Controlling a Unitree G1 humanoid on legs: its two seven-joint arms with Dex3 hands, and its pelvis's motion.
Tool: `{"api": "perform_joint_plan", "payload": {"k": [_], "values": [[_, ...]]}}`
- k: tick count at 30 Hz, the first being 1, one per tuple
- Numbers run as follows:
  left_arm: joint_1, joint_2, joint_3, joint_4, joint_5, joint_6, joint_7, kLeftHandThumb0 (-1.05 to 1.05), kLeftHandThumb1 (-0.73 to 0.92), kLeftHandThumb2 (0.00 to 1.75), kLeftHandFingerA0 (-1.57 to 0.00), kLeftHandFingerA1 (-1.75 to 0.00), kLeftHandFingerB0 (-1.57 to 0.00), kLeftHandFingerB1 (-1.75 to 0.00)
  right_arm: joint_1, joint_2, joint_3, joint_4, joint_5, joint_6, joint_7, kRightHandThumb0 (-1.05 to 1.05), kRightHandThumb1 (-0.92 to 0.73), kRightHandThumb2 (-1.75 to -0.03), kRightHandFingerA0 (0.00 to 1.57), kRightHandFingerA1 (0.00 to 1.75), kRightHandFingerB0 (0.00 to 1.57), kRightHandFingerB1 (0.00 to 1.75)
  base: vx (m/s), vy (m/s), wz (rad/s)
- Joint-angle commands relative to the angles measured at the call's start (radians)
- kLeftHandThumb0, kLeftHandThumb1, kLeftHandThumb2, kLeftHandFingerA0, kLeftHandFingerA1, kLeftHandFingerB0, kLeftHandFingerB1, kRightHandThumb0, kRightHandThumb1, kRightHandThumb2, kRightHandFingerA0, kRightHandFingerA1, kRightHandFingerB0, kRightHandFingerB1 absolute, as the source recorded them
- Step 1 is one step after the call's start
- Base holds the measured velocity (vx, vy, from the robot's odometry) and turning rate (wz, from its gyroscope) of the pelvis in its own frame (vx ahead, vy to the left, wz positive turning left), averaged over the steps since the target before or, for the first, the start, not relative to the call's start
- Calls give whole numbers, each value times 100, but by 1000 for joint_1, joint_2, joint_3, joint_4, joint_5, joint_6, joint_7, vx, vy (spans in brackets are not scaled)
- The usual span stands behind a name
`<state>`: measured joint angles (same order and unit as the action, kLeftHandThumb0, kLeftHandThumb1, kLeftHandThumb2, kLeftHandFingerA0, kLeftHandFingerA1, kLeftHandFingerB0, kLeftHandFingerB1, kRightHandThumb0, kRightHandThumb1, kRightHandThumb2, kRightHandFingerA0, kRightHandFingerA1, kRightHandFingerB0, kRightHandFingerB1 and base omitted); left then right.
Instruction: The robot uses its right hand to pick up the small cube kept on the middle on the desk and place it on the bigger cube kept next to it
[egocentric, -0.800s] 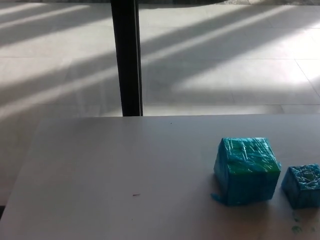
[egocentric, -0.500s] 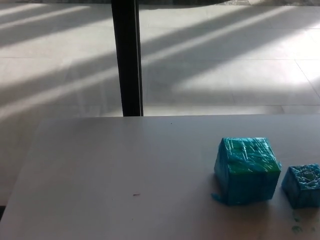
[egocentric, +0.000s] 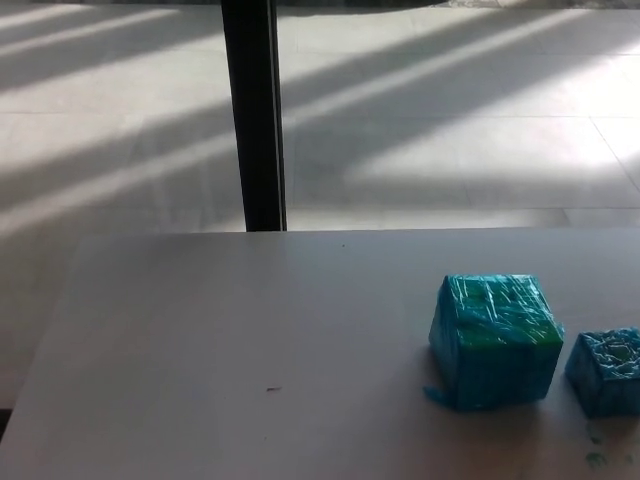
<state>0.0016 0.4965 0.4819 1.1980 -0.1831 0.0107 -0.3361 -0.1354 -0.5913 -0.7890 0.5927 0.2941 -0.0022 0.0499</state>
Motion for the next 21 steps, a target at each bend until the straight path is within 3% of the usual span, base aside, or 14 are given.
{"api": "perform_joint_plan", "payload": {"k": [1, 2, 3, 4, 9, 10, 14, 15, 17, 18, 19, 20, 21], "values": [[3, 23, 7, 13, -23, -3, -5, -87, 61, 99, -33, -49, -23, -44, -27, -6, 38, -257, 25, 171, -73, -67, -61, -58, 53, 77, 47, 52, 0, 0, 0], [4, 23, 4, 12, -20, -8, -9, -87, 78, 65, -39, -38, -28, -30, -27, 10, 53, -333, 41, 171, -56, -65, -59, -57, 59, 78, 52, 51, 0, 0, 0], [5, 24, 3, 12, -19, -10, -11, -87, 78, 65, -39, -38, -28, -30, -26, 17, 58, -367, 48, 173, -49, -65, -59, -57, 59, 78, 52, 51, 0, 0, 0], [6, 24, 3, 8, -19, -9, -11, -87, 78, 65, -40, -38, -28, -30, -20, 23, 84, -413, 41, 171, -33, -60, -62, -59, 48, 60, 45, 39, 0, 0, 0], [3, 27, 7, 9, -21, -6, -1, -86, 77, 64, -41, -37, -29, -31, 7, 30, 220, -603, -28, 185, -1, -56, -63, -59, 41, 53, 30, 34, 0, 0, 0], [-1, 29, 4, 14, -17, -3, 5, -86, 78, 64, -40, -37, -29, -30, 14, 22, 265, -642, -44, 199, 20, -52, -52, -76, 30, 55, 19, 42, 0, 0, 0], [1, 30, 6, 17, -18, -7, 0, -88, 77, 64, -41, -38, -30, -31, 45, 10, 363, -669, -118, 143, 55, -56, -52, -78, 22, 51, 12, 40, 0, 0, 0], [5, 31, 6, 13, -18, -8, 0, -86, 62, 99, -33, -49, -24, -44, 53, 3, 401, -666, -150, 126, 62, -60, -51, -79, 22, 50, 12, 40, 0, 0, 0], [9, 35, -6, 12, -5, -21, -4, -86, 62, 100, -33, -49, -24, -44, 59, -35, 493, -658, -208, 114, 109, -63, -51, -81, 18, 51, 6, 39, 0, 0, 0], [9, 34, -4, 11, -9, -16, -2, -87, 79, 65, -41, -38, -31, -31, 56, -40, 520, -651, -221, 116, 111, -66, -50, -81, 19, 51, 7, 39, 0, 0, 0], [8, 34, -3, 11, -9, -14, 2, -86, 62, 100, -33, -49, -24, -44, 52, -42, 543, -643, -226, 116, 114, -67, -49, -81, 21, 52, 9, 39, 0, 0, 0], [7, 34, -1, 11, -12, -11, 0, -85, 62, 99, -33, -49, -24, -44, 49, -43, 566, -632, -242, 103, 112, -70, -49, -83, 22, 52, 9, 40, 0, 0, 0], [6, 32, 5, 10, -19, -7, 1, -86, 77, 64, -41, -38, -30, -31, 46, -50, 591, -614, -260, 87, 114, -71, -50, -84, 22, 52, 9, 40, 0, 0, 0]]}}
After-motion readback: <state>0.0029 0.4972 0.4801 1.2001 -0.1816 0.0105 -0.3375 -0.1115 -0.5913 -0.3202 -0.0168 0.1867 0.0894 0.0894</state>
